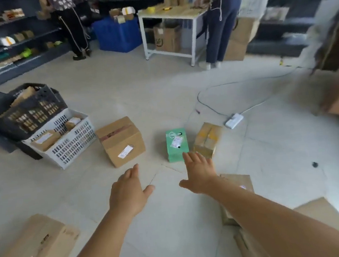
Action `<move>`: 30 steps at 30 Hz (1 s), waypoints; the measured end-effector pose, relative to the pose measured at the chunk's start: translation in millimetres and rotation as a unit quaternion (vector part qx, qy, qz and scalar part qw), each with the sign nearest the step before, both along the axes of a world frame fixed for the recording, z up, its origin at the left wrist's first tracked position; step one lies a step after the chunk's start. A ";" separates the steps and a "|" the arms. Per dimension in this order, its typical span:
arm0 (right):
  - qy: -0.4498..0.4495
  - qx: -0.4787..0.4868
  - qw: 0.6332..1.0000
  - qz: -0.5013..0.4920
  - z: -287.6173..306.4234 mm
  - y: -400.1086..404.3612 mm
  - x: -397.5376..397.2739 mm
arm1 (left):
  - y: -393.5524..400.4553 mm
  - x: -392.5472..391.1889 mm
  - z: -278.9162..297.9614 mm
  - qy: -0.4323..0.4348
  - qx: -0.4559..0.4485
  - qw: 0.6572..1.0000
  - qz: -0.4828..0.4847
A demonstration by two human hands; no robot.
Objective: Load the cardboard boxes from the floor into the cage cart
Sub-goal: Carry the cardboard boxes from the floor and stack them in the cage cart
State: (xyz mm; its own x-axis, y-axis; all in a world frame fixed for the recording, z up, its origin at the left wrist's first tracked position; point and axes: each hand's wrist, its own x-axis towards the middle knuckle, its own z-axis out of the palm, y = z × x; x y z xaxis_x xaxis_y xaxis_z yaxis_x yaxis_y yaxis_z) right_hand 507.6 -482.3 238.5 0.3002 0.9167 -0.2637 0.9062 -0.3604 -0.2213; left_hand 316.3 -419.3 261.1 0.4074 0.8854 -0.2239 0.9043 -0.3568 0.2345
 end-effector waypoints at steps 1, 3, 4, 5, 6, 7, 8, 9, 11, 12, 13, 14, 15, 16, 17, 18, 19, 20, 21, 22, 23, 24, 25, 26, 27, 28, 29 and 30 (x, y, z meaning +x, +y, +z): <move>0.001 -0.001 1.000 -0.026 -3.1 -9.3 12.7 | 1.0 16.4 -1.8 0.001 -0.002 1.000 -0.025; 0.004 -0.008 0.997 -0.078 -8.5 -28.2 36.1 | 2.4 49.3 -6.1 0.002 -0.008 0.997 -0.074; 0.006 -0.009 0.994 -0.106 -10.8 -37.2 46.9 | 3.2 65.8 -8.7 0.003 -0.013 0.995 -0.099; 0.010 -0.010 0.991 -0.133 -12.8 -46.3 57.0 | 3.2 82.1 -11.6 0.004 -0.016 0.992 -0.125; 0.016 -0.013 0.987 -0.161 -15.2 -55.1 66.1 | 2.9 98.0 -15.4 0.005 -0.018 0.988 -0.154; 0.023 -0.014 0.982 -0.189 -17.6 -64.5 74.7 | 1.5 113.6 -19.5 0.007 -0.020 0.983 -0.182; 0.027 -0.015 0.976 -0.216 -21.1 -74.2 82.8 | -0.8 128.8 -23.8 0.007 -0.025 0.978 -0.207; 0.030 -0.016 0.969 -0.245 -25.4 -84.6 90.3 | -4.2 143.1 -28.4 0.009 -0.032 0.973 -0.230; 0.039 -0.019 0.952 -0.304 -36.1 -107.1 103.4 | -14.0 169.9 -37.1 0.016 -0.046 0.960 -0.277; 0.044 -0.021 0.941 -0.334 -42.5 -119.1 108.7 | -19.9 182.6 -41.9 0.020 -0.054 0.952 -0.300; 0.048 -0.024 0.930 -0.362 -48.5 -131.6 113.0 | -26.1 194.8 -47.1 0.023 -0.062 0.945 -0.322; 0.051 -0.025 0.919 -0.389 -54.7 -144.3 116.4 | -32.3 206.5 -53.0 0.025 -0.071 0.937 -0.341; 0.054 -0.026 0.908 -0.415 -60.9 -157.2 119.3 | -39.0 217.7 -59.0 0.026 -0.078 0.929 -0.360; 0.058 -0.026 0.895 -0.441 -67.1 -170.1 121.6 | -46.0 228.4 -64.9 0.028 -0.086 0.922 -0.377; 0.064 -0.028 0.882 -0.466 -73.4 -183.3 123.3 | -53.8 238.2 -70.3 0.031 -0.095 0.914 -0.393; 0.073 -0.031 0.868 -0.489 -80.2 -196.7 124.9 | -61.9 247.7 -76.0 0.034 -0.103 0.907 -0.406; 0.084 -0.036 0.854 -0.511 -86.8 -210.1 126.5 | -69.9 256.6 -81.8 0.039 -0.112 0.900 -0.419; 0.095 -0.041 0.840 -0.532 -94.2 -223.6 128.2 | -78.2 265.1 -87.2 0.044 -0.120 0.894 -0.430; 0.103 -0.045 0.826 -0.552 -101.5 -237.4 130.0 | -86.4 273.7 -92.9 0.051 -0.128 0.888 -0.438; 0.110 -0.046 0.812 -0.571 -109.7 -251.2 132.1 | -94.3 282.4 -99.1 0.056 -0.136 0.883 -0.445; 0.115 -0.047 0.799 -0.589 -117.5 -264.3 134.9 | -101.6 291.4 -105.3 0.061 -0.142 0.879 -0.451; 0.122 -0.048 0.785 -0.605 -125.2 -277.0 137.9 | -108.7 300.7 -112.0 0.065 -0.147 0.875 -0.456; 0.131 -0.050 0.773 -0.619 -132.6 -289.0 141.5 | -115.9 310.2 -118.6 0.069 -0.149 0.872 -0.460; 0.138 -0.052 0.762 -0.631 -140.1 -300.7 145.9 | -123.1 320.3 -125.2 0.073 -0.150 0.870 -0.463; 0.144 -0.054 0.751 -0.642 -148.3 -311.8 150.2 | -130.3 329.8 -131.9 0.078 -0.150 0.870 -0.464; 0.151 -0.055 0.740 -0.654 -156.6 -322.4 155.2 | -137.3 339.7 -139.0 0.084 -0.151 0.868 -0.465; 0.157 -0.056 0.728 -0.664 -164.5 -332.5 160.4 | -144.9 349.2 -146.3 0.092 -0.155 0.866 -0.466; 0.163 -0.058 0.718 -0.674 -173.2 -342.3 165.9 | -152.3 358.7 -154.4 0.098 -0.161 0.863 -0.469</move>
